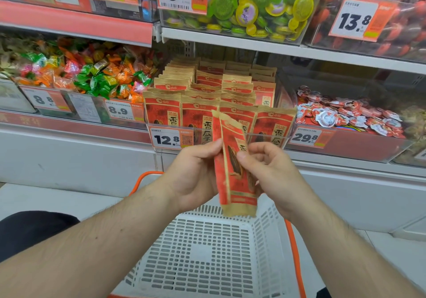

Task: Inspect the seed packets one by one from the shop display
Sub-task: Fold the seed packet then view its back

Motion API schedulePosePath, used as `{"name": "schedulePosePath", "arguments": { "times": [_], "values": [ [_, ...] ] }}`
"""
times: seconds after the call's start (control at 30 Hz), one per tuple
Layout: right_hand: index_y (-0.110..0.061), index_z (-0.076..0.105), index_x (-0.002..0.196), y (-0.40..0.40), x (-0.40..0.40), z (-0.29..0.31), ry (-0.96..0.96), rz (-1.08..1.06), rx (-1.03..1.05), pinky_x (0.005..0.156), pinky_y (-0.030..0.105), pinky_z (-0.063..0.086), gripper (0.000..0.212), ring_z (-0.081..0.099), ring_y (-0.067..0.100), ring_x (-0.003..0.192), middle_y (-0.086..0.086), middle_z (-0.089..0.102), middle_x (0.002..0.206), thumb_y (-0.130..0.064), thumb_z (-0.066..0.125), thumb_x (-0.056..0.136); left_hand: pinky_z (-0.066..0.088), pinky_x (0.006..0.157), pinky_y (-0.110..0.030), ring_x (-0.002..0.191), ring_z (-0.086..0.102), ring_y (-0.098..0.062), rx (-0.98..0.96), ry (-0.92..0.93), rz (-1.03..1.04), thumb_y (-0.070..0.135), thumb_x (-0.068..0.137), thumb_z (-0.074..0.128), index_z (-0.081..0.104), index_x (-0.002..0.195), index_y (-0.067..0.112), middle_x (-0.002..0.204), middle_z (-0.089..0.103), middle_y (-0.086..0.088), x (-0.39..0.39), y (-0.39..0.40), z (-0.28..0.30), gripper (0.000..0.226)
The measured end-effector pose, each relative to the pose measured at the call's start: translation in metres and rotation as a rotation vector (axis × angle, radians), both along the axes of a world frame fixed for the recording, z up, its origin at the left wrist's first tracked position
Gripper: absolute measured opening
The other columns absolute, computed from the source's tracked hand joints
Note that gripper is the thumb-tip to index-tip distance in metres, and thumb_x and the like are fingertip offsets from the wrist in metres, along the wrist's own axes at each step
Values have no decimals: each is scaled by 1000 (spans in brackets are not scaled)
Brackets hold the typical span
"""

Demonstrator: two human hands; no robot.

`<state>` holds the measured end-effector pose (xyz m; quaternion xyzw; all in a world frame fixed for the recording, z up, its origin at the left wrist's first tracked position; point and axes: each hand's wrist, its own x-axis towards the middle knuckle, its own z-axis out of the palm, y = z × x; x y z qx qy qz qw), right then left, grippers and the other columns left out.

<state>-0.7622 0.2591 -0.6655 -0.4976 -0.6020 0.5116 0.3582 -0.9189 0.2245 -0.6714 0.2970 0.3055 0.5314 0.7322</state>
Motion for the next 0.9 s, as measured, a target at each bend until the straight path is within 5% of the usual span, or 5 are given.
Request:
{"name": "schedulePosePath", "arguments": {
  "times": [0.17, 0.43, 0.63, 0.73, 0.9],
  "values": [
    [-19, 58, 103, 0, -1, -3, -30, -18, 11, 46, 25, 42, 28, 61, 9, 58, 6, 65, 92, -29, 76, 84, 57, 84, -49, 98, 69, -36, -24, 164, 21, 46, 99, 39, 64, 126, 8, 118, 69, -23, 5, -1, 1, 53],
    [-9, 62, 94, 7, 16, 18, 183, 27, -99, 41, 25, 36, 7, 47, 14, 43, 6, 62, 63, -12, 57, 97, 58, 82, -43, 93, 72, -31, 3, 435, 28, 44, 103, 38, 63, 123, 11, 110, 74, -16, 4, 11, 20, 46],
    [-16, 59, 95, 36, 33, 56, 496, -160, -76, 41, 21, 44, 12, 52, 11, 47, 1, 64, 67, -19, 50, 101, 41, 107, -55, 119, 61, -41, -6, 140, 50, 53, 100, 31, 62, 126, 5, 124, 66, -22, 8, 44, 64, 62],
    [-17, 60, 99, 53, 43, 78, 596, -271, 38, 50, 25, 54, 9, 62, 15, 57, 2, 68, 76, -19, 52, 101, 53, 93, -49, 106, 67, -34, 38, 60, 253, 41, 103, 34, 63, 113, 5, 113, 71, -16, 17, 63, 77, 47],
    [-19, 59, 101, 86, 64, 100, 359, -377, 542, 66, 34, 60, 10, 72, 28, 86, 8, 70, 96, -11, 60, 96, 52, 83, -30, 93, 62, -9, 355, 925, 658, 20, 95, 58, 63, 105, 24, 104, 67, 7, 20, 83, 71, 12]
  ]
}}
